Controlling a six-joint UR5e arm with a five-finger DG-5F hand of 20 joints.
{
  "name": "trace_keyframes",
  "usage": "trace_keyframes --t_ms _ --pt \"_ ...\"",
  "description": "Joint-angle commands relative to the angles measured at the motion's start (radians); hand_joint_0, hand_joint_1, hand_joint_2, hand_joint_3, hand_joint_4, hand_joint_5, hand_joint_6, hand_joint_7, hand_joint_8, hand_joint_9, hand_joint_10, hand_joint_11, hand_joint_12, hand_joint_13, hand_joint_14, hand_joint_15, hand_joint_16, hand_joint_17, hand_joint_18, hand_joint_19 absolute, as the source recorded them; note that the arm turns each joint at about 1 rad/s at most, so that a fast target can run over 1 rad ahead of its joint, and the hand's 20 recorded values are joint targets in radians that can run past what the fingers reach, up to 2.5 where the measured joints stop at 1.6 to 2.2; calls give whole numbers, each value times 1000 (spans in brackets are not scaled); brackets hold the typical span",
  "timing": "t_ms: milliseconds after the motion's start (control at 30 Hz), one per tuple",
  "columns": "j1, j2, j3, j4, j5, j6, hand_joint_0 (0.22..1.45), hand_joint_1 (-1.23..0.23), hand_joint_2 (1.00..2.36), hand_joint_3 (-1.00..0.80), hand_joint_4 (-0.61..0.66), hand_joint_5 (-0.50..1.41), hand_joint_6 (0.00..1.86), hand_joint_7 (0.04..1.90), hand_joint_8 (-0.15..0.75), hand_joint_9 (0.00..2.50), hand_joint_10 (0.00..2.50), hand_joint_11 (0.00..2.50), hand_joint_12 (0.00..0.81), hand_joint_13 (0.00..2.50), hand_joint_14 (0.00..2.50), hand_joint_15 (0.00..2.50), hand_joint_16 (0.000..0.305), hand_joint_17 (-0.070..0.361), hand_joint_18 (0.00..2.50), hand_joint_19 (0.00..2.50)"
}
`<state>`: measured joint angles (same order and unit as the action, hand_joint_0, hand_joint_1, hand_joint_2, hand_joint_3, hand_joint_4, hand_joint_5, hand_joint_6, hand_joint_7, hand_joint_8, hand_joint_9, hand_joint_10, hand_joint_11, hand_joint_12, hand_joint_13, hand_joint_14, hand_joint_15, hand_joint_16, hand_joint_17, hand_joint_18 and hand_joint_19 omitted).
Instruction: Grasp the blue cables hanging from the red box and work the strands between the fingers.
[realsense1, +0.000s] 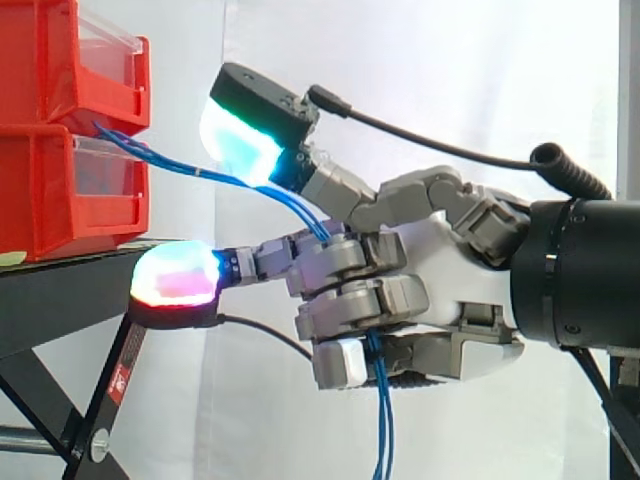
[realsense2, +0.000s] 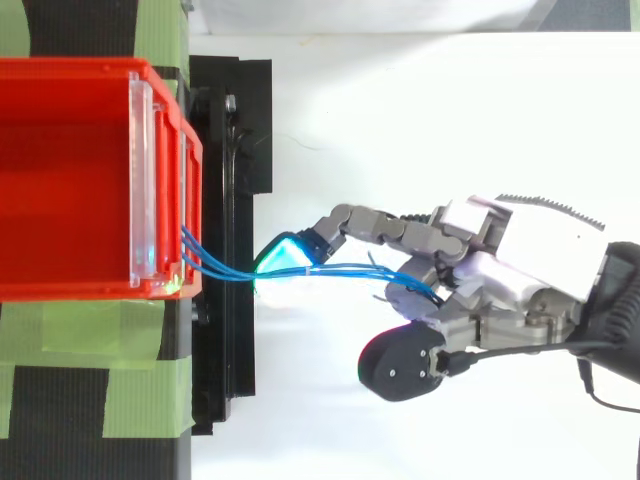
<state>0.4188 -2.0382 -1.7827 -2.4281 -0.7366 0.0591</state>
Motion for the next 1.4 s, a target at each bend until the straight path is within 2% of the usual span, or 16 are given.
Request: trace_keyframes --t_ms 0,200,467,533,767,1367 --pt "0 9 0 -8 5 2 754 -612 1000 -1000 222 111 5 1161 356 1593 2500 2500 536 1773 2500 1543 201 151 2098 768" --pt "0 9 0 -6 5 5 767 -615 1000 -1000 211 139 5 1175 364 1599 2500 2500 537 1768 2500 1568 199 149 2083 801" --pt "-2 9 0 -11 49 24 771 -616 1000 -1000 219 146 6 1172 366 1599 2500 2500 539 1767 2500 1559 198 149 2080 802" --pt "-2 9 0 -19 49 22 772 -615 1000 -1000 215 145 6 1173 374 1599 2500 2500 542 1767 2500 1582 198 149 2079 805" --pt "3 9 -1 -120 45 -7 774 -610 1000 -1000 221 143 5 1172 372 1596 2500 2500 541 1765 2500 1582 197 148 2075 801" --pt "5 9 0 -126 43 -12 773 -605 1000 -1000 222 140 6 1169 372 1591 2500 2500 530 1758 2500 1555 201 151 2073 797"
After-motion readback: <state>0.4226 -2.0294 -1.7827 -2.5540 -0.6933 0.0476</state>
